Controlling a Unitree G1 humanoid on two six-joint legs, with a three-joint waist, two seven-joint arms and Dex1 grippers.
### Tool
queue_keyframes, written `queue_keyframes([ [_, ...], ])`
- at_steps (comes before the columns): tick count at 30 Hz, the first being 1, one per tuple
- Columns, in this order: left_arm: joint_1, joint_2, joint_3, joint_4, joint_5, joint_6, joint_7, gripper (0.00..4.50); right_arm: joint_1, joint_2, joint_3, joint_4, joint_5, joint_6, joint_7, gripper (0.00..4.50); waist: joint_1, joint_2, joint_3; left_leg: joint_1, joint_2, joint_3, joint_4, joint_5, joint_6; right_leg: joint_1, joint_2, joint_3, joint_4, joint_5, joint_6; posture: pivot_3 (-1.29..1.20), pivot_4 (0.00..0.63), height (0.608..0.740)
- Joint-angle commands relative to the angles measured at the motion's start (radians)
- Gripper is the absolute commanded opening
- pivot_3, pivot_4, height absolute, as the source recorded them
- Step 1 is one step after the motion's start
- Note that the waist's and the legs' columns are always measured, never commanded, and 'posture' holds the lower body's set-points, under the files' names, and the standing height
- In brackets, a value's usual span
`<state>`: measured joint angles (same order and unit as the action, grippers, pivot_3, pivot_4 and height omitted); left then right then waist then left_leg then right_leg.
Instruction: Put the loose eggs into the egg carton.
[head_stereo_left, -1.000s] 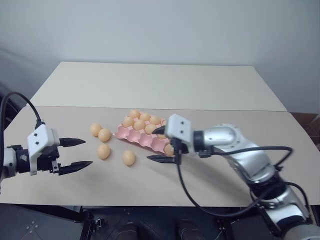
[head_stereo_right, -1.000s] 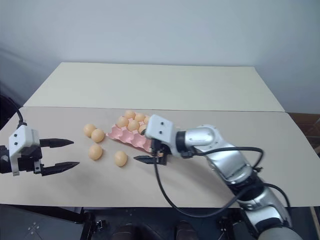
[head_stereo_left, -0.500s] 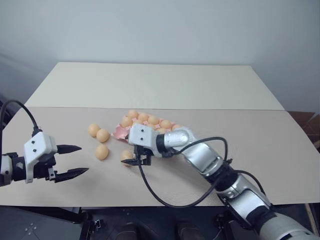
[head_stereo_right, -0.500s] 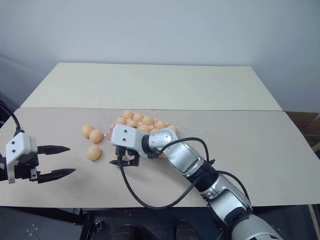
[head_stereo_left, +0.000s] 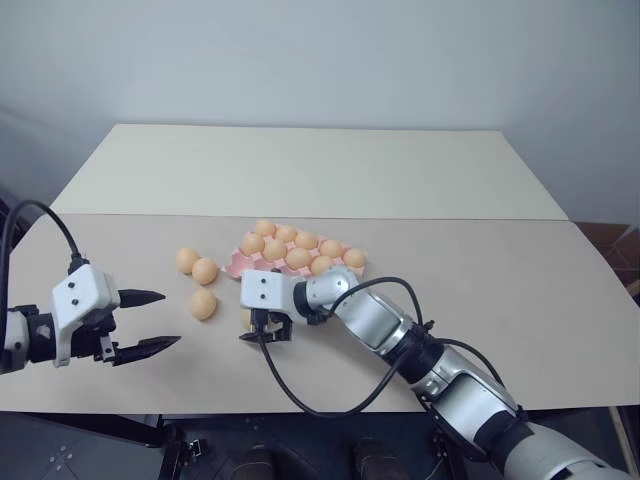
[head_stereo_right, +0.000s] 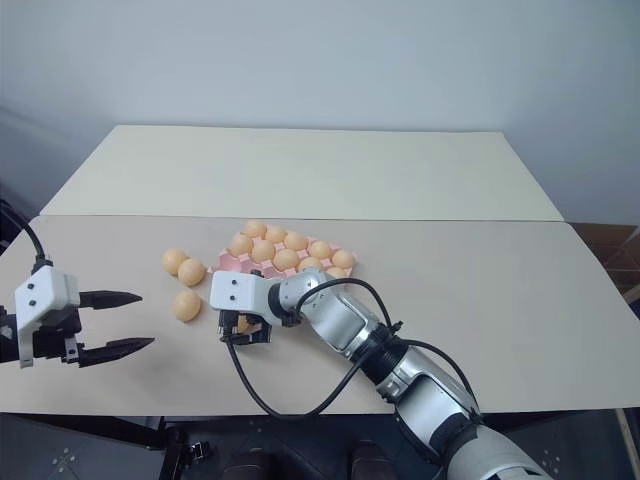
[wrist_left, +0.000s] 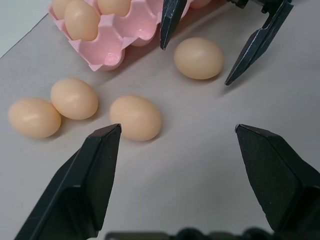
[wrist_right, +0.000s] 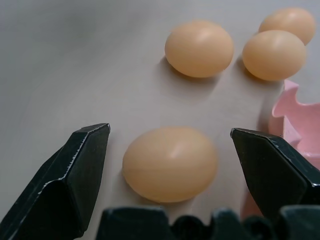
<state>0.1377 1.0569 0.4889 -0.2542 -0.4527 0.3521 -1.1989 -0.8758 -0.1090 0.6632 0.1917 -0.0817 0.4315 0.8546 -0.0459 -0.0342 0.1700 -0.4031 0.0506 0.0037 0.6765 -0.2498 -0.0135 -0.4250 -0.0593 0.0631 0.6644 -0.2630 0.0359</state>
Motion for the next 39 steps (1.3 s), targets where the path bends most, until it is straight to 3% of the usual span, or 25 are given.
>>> queue_keyframes([
  [1,0.003,0.006,0.038,-0.024,-0.003,0.001,0.006,3.96,-0.002,0.013,-0.004,-0.006,-0.020,-0.029,0.006,4.50,0.000,0.000,0.000,0.000,0.000,0.000,0.000,0.000,0.000,0.000,0.000,0.000,0.000,0.000,0.000,0.00,0.150,0.740],
  [3,0.002,0.007,0.036,-0.021,-0.001,0.001,0.007,3.96,0.000,0.013,-0.002,-0.005,-0.027,-0.031,0.015,4.50,0.000,0.000,0.000,0.000,0.000,0.000,0.000,0.000,0.000,0.000,0.000,0.000,0.000,0.000,0.000,0.00,0.150,0.740],
  [6,-0.002,0.009,0.032,-0.017,-0.001,-0.001,0.007,4.01,0.007,0.010,-0.001,-0.014,-0.028,-0.031,0.036,3.95,0.000,0.000,0.000,0.000,0.000,0.000,0.000,0.000,0.000,0.000,0.000,0.000,0.000,0.000,0.000,0.00,0.150,0.740],
  [10,-0.005,0.010,0.029,-0.013,0.000,-0.003,0.006,4.01,0.018,0.008,0.006,-0.019,-0.051,-0.034,0.037,2.63,0.000,0.000,0.000,0.000,0.000,0.000,0.000,0.000,0.000,0.000,0.000,0.000,0.000,0.000,0.000,0.00,0.150,0.740],
  [13,-0.010,0.011,0.026,-0.012,0.000,-0.003,0.006,4.01,0.028,0.010,-0.002,-0.040,-0.060,-0.020,0.032,2.29,0.000,0.000,0.000,0.000,0.000,0.000,0.000,0.000,0.000,0.000,0.000,0.000,0.000,0.000,0.000,0.00,0.150,0.740],
  [19,-0.008,0.010,0.027,-0.011,0.001,-0.006,0.004,4.01,0.051,-0.029,-0.052,-0.205,-0.040,0.058,0.049,2.29,0.001,0.000,0.000,0.000,0.000,0.000,0.000,0.000,0.000,0.000,0.000,0.000,0.000,0.000,0.000,0.00,0.150,0.740],
  [27,-0.011,0.009,0.032,-0.016,-0.004,-0.008,0.003,4.01,0.120,-0.248,-0.212,-0.493,-0.030,0.169,0.046,2.29,0.007,0.000,0.000,0.000,0.000,-0.001,0.000,0.000,0.000,0.001,0.000,-0.001,-0.001,0.000,0.000,0.00,0.150,0.740],
  [32,-0.050,0.008,-0.019,0.010,0.007,-0.024,0.006,4.01,0.162,-0.338,-0.245,-0.478,-0.059,0.081,0.006,2.29,0.002,0.000,0.000,0.000,0.000,-0.001,0.000,0.000,0.000,0.000,0.000,-0.001,-0.001,0.000,0.000,0.00,0.150,0.740],
  [39,-0.089,0.016,-0.049,0.034,0.017,-0.035,-0.008,4.01,0.165,-0.307,-0.229,-0.391,-0.098,-0.015,-0.076,2.29,-0.006,0.000,0.000,-0.001,0.000,0.000,-0.001,0.000,0.000,0.000,0.000,0.000,-0.001,0.000,0.000,0.00,0.150,0.740],
])
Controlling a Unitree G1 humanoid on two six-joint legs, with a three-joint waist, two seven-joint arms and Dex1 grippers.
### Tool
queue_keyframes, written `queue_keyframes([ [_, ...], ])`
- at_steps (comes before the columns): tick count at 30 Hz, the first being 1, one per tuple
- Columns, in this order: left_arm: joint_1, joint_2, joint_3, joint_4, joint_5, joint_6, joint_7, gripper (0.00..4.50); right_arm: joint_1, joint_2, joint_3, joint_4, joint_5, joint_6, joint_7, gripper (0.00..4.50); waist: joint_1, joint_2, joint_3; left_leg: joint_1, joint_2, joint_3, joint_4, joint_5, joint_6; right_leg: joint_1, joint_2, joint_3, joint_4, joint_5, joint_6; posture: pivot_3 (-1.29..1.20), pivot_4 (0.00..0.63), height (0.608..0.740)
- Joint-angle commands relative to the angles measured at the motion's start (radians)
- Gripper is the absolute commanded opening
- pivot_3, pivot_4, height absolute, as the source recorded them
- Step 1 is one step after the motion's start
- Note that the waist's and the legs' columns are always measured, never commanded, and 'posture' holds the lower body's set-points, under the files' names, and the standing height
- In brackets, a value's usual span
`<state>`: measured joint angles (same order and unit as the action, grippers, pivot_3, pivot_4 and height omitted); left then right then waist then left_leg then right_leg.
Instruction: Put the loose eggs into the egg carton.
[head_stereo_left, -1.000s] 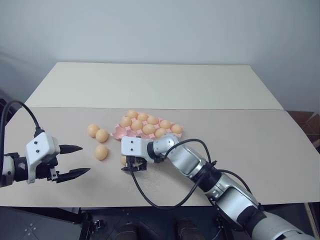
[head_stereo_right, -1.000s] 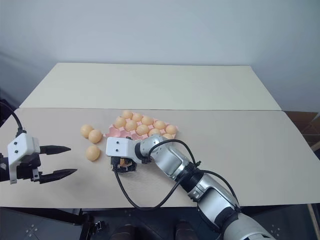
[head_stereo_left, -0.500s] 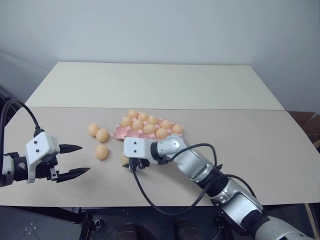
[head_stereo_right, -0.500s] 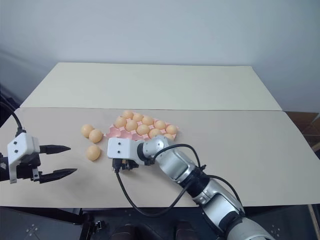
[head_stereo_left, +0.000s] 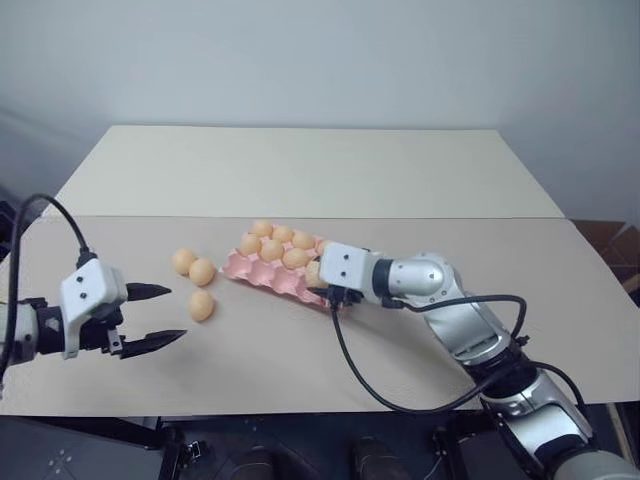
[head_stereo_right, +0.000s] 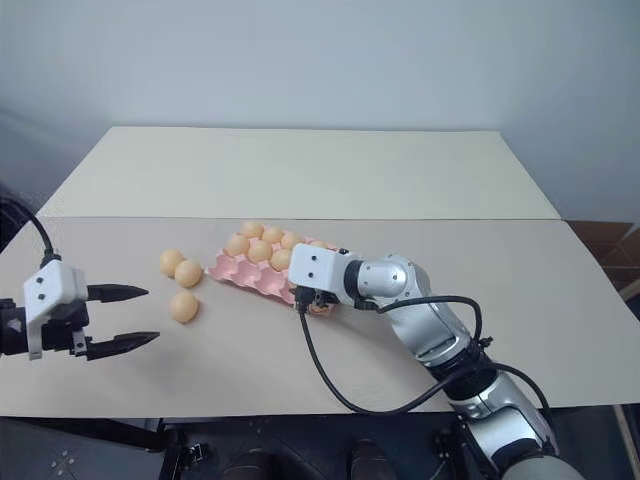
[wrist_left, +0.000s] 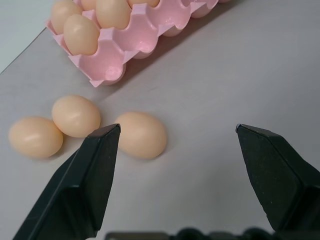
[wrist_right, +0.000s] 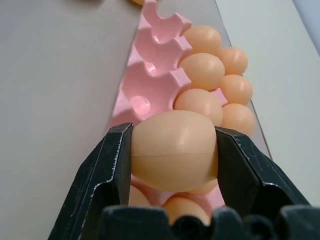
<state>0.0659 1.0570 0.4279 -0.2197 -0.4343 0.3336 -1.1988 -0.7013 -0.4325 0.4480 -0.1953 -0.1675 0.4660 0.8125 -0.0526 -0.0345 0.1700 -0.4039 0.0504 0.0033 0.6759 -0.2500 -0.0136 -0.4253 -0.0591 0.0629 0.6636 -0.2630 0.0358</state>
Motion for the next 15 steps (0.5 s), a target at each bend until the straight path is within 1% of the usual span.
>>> queue_keyframes([
  [1,-0.018,0.018,0.013,0.003,0.000,-0.019,-0.011,4.01,-0.009,0.022,-0.014,0.000,-0.015,-0.062,-0.040,2.29,0.001,0.000,0.000,0.000,0.000,0.000,0.000,0.000,0.000,0.000,0.000,0.000,0.000,0.000,0.000,0.00,0.150,0.740],
  [7,-0.020,0.019,0.016,0.010,0.007,-0.018,-0.017,4.01,0.001,0.020,-0.003,0.003,-0.017,-0.156,-0.028,2.29,0.007,0.000,0.000,0.000,0.000,0.000,0.000,0.000,0.000,0.000,0.000,0.000,0.000,0.000,0.000,0.00,0.150,0.740],
  [8,-0.022,0.019,0.014,0.010,0.007,-0.016,-0.016,4.01,0.003,0.014,0.001,0.006,-0.022,-0.175,-0.024,2.96,0.008,0.000,0.000,0.000,0.000,0.000,0.000,0.000,0.000,0.000,0.000,0.000,0.000,0.000,0.000,0.00,0.150,0.740],
  [10,-0.027,0.017,0.009,0.009,0.008,-0.014,-0.013,4.01,0.010,0.005,0.009,0.015,-0.045,-0.204,-0.036,3.48,0.008,0.000,0.000,0.000,0.000,0.000,0.000,0.000,0.000,0.000,0.000,0.000,0.000,0.000,0.000,0.00,0.150,0.740],
  [12,-0.030,0.016,0.005,0.010,0.009,-0.016,-0.012,4.01,0.017,-0.003,0.014,0.024,-0.062,-0.219,-0.037,4.21,0.008,0.000,0.000,0.000,0.000,0.000,0.000,0.000,0.000,0.000,0.000,0.000,0.000,0.000,0.000,0.00,0.150,0.740],
  [13,-0.033,0.016,0.003,0.012,0.010,-0.016,-0.012,4.01,0.021,-0.006,0.015,0.028,-0.070,-0.229,-0.038,4.45,0.008,0.000,0.000,0.000,0.000,0.000,0.000,0.000,0.000,0.000,0.000,0.000,0.000,0.000,0.000,0.00,0.150,0.740],
  [15,-0.036,0.017,-0.001,0.015,0.011,-0.018,-0.013,4.01,0.027,-0.006,0.012,0.030,-0.075,-0.226,-0.035,4.45,0.008,0.000,0.000,0.000,0.000,0.000,0.000,0.000,0.000,0.000,0.000,0.000,0.000,0.000,0.000,0.00,0.150,0.740],
])
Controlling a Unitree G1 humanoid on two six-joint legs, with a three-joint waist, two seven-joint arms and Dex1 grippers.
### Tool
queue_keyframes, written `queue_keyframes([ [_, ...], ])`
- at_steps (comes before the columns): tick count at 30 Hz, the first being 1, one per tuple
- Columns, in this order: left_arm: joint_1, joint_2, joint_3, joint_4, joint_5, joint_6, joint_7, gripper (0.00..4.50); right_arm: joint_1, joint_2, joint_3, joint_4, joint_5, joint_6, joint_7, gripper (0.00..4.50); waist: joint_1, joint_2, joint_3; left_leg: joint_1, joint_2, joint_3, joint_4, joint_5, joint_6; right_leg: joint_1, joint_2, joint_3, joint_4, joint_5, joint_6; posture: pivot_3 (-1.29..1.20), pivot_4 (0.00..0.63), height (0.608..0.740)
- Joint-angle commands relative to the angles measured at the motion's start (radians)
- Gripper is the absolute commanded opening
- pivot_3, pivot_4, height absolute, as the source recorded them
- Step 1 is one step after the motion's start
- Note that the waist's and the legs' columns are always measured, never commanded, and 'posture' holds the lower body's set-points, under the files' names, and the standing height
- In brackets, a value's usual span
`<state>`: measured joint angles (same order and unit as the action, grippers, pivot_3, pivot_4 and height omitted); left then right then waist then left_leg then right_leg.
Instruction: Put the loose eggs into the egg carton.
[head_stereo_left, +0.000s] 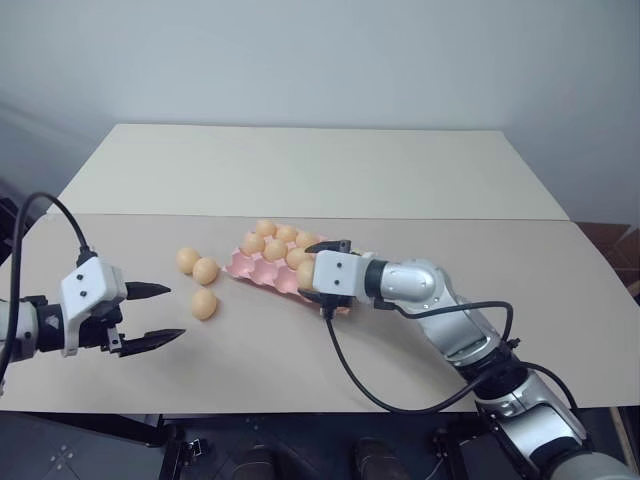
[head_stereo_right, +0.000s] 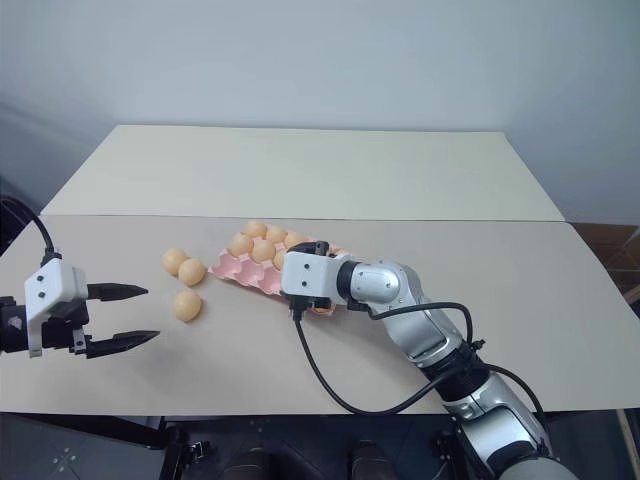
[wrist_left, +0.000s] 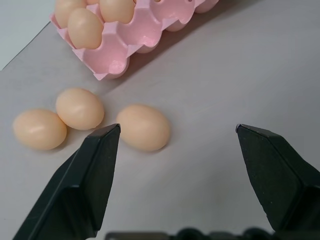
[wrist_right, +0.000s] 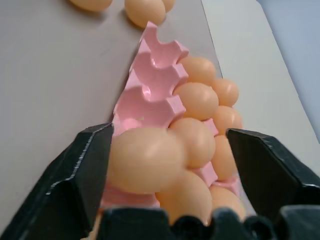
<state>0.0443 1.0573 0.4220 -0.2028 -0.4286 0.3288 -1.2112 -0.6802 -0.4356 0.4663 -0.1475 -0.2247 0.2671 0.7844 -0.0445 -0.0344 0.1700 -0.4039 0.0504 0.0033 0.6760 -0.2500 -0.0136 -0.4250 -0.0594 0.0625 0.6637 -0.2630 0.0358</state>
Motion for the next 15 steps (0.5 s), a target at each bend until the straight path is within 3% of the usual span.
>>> queue_keyframes([
  [1,-0.018,0.017,0.003,-0.001,0.005,-0.013,-0.001,4.01,0.009,-0.004,-0.007,-0.017,-0.021,-0.031,-0.007,4.45,0.000,0.000,0.000,0.000,0.000,0.000,0.000,0.000,0.000,0.000,0.000,0.000,0.000,0.000,0.000,0.00,0.150,0.740],
  [10,-0.016,0.011,0.012,0.002,0.005,-0.013,0.001,4.01,0.022,-0.019,-0.050,-0.098,-0.002,0.003,0.023,4.45,0.000,0.000,0.000,0.000,0.000,0.000,0.000,0.000,0.000,0.000,0.000,0.000,0.000,0.000,0.000,0.00,0.150,0.740],
  [15,0.029,-0.003,0.081,0.016,-0.005,-0.011,0.006,4.01,0.051,-0.080,-0.190,-0.306,0.240,0.238,0.177,4.45,0.002,0.000,0.000,-0.001,0.000,0.000,0.000,0.000,0.000,0.000,0.000,0.000,0.000,0.000,0.000,0.00,0.150,0.740],
])
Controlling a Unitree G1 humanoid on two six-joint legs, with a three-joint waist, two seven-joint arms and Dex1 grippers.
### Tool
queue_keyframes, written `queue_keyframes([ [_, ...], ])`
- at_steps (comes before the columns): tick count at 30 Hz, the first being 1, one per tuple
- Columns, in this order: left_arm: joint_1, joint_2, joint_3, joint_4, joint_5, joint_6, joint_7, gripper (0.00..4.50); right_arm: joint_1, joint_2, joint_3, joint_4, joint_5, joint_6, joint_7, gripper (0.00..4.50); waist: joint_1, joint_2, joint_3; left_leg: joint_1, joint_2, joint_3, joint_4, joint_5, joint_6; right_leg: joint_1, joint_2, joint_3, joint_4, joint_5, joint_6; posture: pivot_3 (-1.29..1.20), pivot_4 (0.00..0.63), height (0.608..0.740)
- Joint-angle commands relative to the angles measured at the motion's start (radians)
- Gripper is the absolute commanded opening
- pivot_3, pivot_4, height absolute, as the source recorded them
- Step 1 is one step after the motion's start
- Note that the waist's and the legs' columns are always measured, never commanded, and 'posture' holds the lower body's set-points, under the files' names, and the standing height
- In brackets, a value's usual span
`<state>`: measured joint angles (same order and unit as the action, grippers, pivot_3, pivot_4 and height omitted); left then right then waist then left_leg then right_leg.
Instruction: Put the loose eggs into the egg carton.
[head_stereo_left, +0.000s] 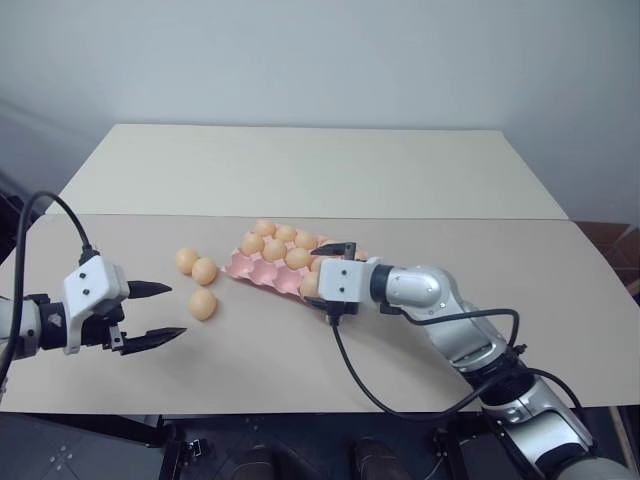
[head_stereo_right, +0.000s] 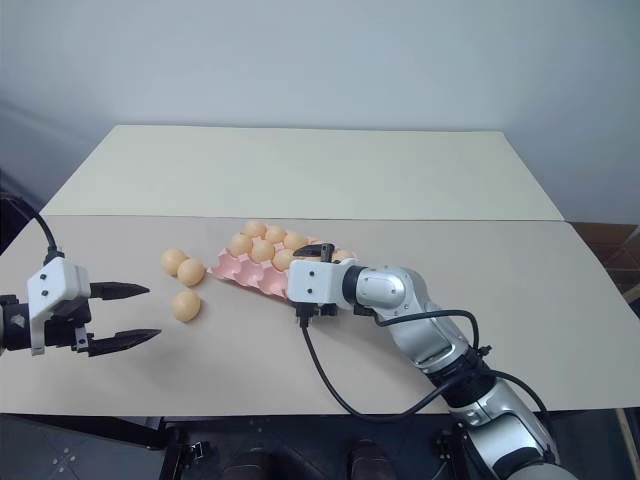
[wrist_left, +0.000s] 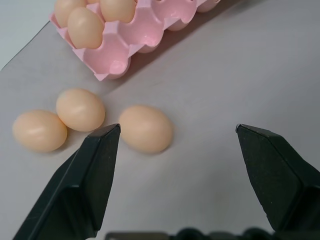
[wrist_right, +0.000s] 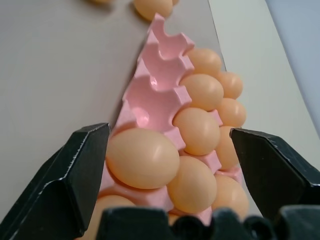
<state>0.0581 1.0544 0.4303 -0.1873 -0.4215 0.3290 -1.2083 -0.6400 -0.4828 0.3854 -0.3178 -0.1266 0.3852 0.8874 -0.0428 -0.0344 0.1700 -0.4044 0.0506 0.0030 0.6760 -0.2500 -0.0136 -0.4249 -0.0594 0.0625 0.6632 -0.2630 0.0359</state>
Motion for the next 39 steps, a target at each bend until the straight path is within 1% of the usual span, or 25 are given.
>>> queue_keyframes([
  [1,0.026,-0.005,0.091,0.005,-0.015,-0.010,0.005,4.01,0.020,-0.051,-0.144,-0.168,0.192,0.166,0.097,4.45,0.001,0.000,0.000,0.000,0.000,0.000,0.000,0.000,0.000,0.000,0.000,0.000,0.000,0.000,0.000,0.00,0.150,0.740],
  [4,0.069,-0.017,0.147,0.009,-0.024,-0.004,0.002,4.01,0.056,-0.124,-0.245,-0.234,0.336,0.292,0.161,4.45,0.002,0.000,0.000,0.001,0.000,0.000,0.000,0.000,0.000,0.002,0.000,-0.001,0.000,0.000,0.000,0.00,0.150,0.740],
  [6,0.095,-0.020,0.176,0.014,-0.021,-0.004,0.000,4.01,0.090,-0.176,-0.300,-0.268,0.406,0.323,0.190,4.45,0.002,0.000,0.000,0.002,0.000,0.000,0.000,0.000,0.000,0.002,0.000,-0.001,0.000,0.000,0.000,0.00,0.150,0.740],
  [10,0.117,-0.021,0.190,0.051,-0.010,-0.021,-0.003,4.01,0.165,-0.270,-0.347,-0.316,0.456,0.275,0.222,4.45,0.002,0.000,0.000,0.002,0.000,0.000,0.000,0.000,0.000,0.002,0.000,-0.001,0.000,0.000,0.000,0.00,0.150,0.740],
  [13,0.092,-0.035,0.156,0.095,-0.010,-0.028,0.009,4.01,0.192,-0.304,-0.346,-0.331,0.462,0.263,0.212,4.45,0.000,0.000,0.000,0.002,0.000,0.000,0.000,0.000,0.000,0.002,0.000,0.000,0.000,0.000,0.000,0.00,0.150,0.740],
  [18,0.026,-0.040,0.060,0.158,0.019,-0.051,0.016,4.01,0.199,-0.296,-0.332,-0.336,0.461,0.260,0.153,4.45,0.001,0.000,0.000,0.003,0.000,0.000,0.000,0.000,0.000,0.003,0.000,0.000,0.000,0.000,0.000,0.00,0.150,0.740],
  [23,-0.085,-0.079,-0.045,0.212,0.022,-0.053,0.023,4.01,0.207,-0.290,-0.304,-0.338,0.438,0.259,0.089,4.45,0.003,0.000,0.000,0.002,0.000,0.000,0.000,0.000,0.000,0.002,0.000,0.000,0.000,0.000,0.000,0.00,0.150,0.740],
  [27,-0.161,-0.110,-0.120,0.257,0.063,-0.078,0.054,4.01,0.222,-0.293,-0.301,-0.358,0.444,0.263,0.054,4.45,0.005,0.000,0.000,0.001,0.000,0.000,0.000,0.000,0.000,0.002,0.000,0.000,0.000,0.000,0.000,0.00,0.150,0.740],
  [33,-0.216,-0.159,-0.184,0.300,0.104,-0.137,0.092,4.01,0.233,-0.300,-0.298,-0.371,0.440,0.263,0.016,4.45,0.003,0.000,0.000,0.001,0.000,0.000,0.000,0.000,0.000,0.002,0.000,0.000,0.000,0.000,0.000,0.00,0.150,0.740],
  [35,-0.224,-0.172,-0.188,0.298,0.088,-0.127,0.088,4.01,0.234,-0.302,-0.296,-0.375,0.442,0.264,0.008,4.45,0.003,0.000,0.000,0.001,0.000,0.000,0.000,0.000,0.000,0.002,0.000,0.000,0.000,0.000,0.000,0.00,0.150,0.740],
  [38,-0.233,-0.188,-0.196,0.293,0.080,-0.117,0.087,4.49,0.237,-0.308,-0.294,-0.377,0.440,0.263,0.001,4.50,0.004,0.000,0.000,0.001,0.000,0.000,0.000,0.000,0.000,0.002,0.000,0.000,0.000,0.000,0.000,0.00,0.150,0.740],
  [39,-0.236,-0.196,-0.199,0.295,0.089,-0.133,0.097,4.49,0.237,-0.310,-0.293,-0.377,0.437,0.262,0.000,4.50,0.005,0.000,0.000,0.001,0.000,0.000,0.000,0.000,0.000,0.002,0.000,0.000,0.000,0.000,0.000,0.00,0.150,0.740],
])
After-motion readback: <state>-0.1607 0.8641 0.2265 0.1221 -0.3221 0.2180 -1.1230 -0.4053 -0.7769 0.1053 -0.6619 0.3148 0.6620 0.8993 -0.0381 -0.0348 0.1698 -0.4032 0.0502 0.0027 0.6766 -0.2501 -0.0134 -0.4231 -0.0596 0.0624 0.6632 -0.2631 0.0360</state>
